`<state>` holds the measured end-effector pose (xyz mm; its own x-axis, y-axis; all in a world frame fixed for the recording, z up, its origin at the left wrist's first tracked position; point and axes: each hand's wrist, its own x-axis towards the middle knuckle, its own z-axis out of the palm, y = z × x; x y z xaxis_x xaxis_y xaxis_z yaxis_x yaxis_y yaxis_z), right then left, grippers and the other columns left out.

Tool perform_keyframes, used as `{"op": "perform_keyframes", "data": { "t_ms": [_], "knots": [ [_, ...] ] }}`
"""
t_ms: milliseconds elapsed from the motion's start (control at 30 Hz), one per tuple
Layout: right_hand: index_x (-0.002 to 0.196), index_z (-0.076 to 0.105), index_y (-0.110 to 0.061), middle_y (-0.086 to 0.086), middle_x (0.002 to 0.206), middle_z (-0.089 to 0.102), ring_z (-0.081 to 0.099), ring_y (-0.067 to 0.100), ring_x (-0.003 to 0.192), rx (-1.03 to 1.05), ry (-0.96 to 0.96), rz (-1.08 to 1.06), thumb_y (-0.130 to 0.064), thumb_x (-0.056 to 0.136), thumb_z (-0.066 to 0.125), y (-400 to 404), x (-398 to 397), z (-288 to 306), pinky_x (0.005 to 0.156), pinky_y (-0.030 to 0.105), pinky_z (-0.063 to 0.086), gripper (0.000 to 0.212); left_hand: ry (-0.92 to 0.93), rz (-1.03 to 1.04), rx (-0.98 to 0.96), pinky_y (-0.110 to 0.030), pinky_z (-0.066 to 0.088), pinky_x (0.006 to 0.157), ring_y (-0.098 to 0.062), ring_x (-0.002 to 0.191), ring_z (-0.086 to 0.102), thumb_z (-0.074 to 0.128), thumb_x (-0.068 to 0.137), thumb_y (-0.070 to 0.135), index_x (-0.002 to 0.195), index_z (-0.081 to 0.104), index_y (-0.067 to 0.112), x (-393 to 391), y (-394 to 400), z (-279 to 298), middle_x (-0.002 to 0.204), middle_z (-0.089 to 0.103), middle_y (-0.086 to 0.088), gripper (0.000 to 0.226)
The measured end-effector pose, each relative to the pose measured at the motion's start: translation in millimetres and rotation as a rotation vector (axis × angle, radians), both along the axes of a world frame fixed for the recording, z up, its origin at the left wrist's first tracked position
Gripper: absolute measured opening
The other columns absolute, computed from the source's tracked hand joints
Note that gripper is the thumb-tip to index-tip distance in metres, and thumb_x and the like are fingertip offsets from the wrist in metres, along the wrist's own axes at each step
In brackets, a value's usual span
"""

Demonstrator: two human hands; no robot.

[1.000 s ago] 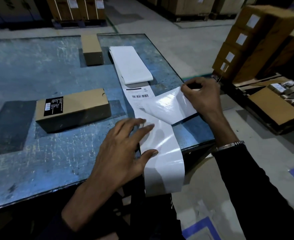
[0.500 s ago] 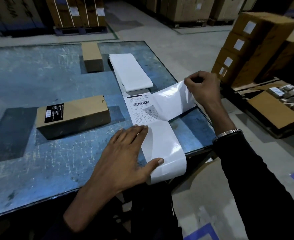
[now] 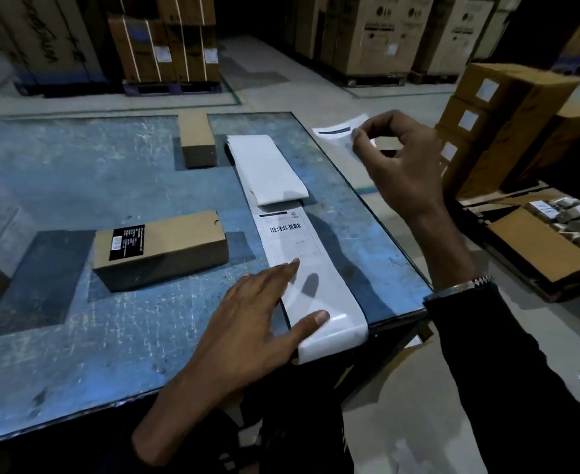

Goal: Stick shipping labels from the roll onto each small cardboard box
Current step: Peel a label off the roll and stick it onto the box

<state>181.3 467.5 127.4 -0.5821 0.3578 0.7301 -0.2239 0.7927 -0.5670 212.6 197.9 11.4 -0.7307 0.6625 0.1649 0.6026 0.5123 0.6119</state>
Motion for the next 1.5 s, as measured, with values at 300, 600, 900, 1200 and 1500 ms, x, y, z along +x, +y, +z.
{"op": "perform_keyframes", "data": {
  "t_ms": [300, 600, 900, 1200, 1500],
  "knots": [
    [0.098, 0.073, -0.004, 0.007, 0.096, 0.072, 0.065, 0.024, 0.089, 0.421, 0.132, 0.314, -0.015, 0.099, 0.071, -109.6, -4.9, -2.2, 0.076, 0.041, 0.055, 0.011, -0.782, 0.307, 0.828, -0.034, 0.06, 0.096, -0.022, 0.112, 0.077, 0.042, 0.102, 0.062, 0.129, 0.071, 0.013, -51.4, -47.1, 88.1, 0.118, 0.081, -0.005, 0.063],
    [0.09, 0.076, 0.002, 0.013, 0.095, 0.076, 0.071, 0.032, 0.091, 0.614, 0.342, 0.387, -0.007, 0.098, 0.074, -176.7, -6.6, -5.7, 0.088, 0.035, 0.057, 0.012, -1.003, 0.344, 0.797, -0.033, 0.066, 0.078, -0.024, 0.078, 0.078, 0.061, 0.1, 0.051, 0.124, 0.069, -0.002, -109.5, -103.5, 121.2, 0.101, 0.081, -0.017, 0.059],
    [0.097, 0.079, 0.0, 0.013, 0.109, 0.078, 0.073, 0.034, 0.105, 0.627, 0.28, 0.466, -0.015, 0.095, 0.078, -202.7, -17.6, -16.7, 0.087, 0.045, 0.058, 0.016, -0.745, 0.41, 0.826, -0.026, 0.059, 0.062, -0.014, 0.059, 0.063, 0.074, 0.098, 0.024, 0.104, 0.078, 0.007, -147.8, -113.6, 110.8, 0.067, 0.07, 0.0, 0.018],
    [0.145, 0.049, -0.007, 0.02, 0.151, 0.057, 0.053, 0.039, 0.143, 0.587, 0.183, 0.331, -0.053, 0.085, 0.085, -196.4, -36.2, -34.2, 0.112, 0.058, 0.046, 0.085, -0.536, 0.359, 0.683, -0.03, 0.061, 0.079, -0.021, 0.083, 0.078, 0.075, 0.098, 0.034, 0.088, 0.079, 0.012, -178.4, -118.1, 99.5, 0.09, 0.082, -0.005, 0.024],
    [0.148, 0.044, -0.006, 0.022, 0.155, 0.049, 0.047, 0.042, 0.145, 0.572, 0.074, 0.366, -0.064, 0.076, 0.088, -176.0, -39.3, -60.6, 0.119, 0.058, 0.038, 0.103, -0.553, 0.373, 0.729, -0.032, 0.062, 0.093, -0.019, 0.097, 0.079, 0.076, 0.098, 0.029, 0.096, 0.082, 0.009, -194.5, -119.0, 64.0, 0.1, 0.083, -0.007, 0.021]
  ]
}}
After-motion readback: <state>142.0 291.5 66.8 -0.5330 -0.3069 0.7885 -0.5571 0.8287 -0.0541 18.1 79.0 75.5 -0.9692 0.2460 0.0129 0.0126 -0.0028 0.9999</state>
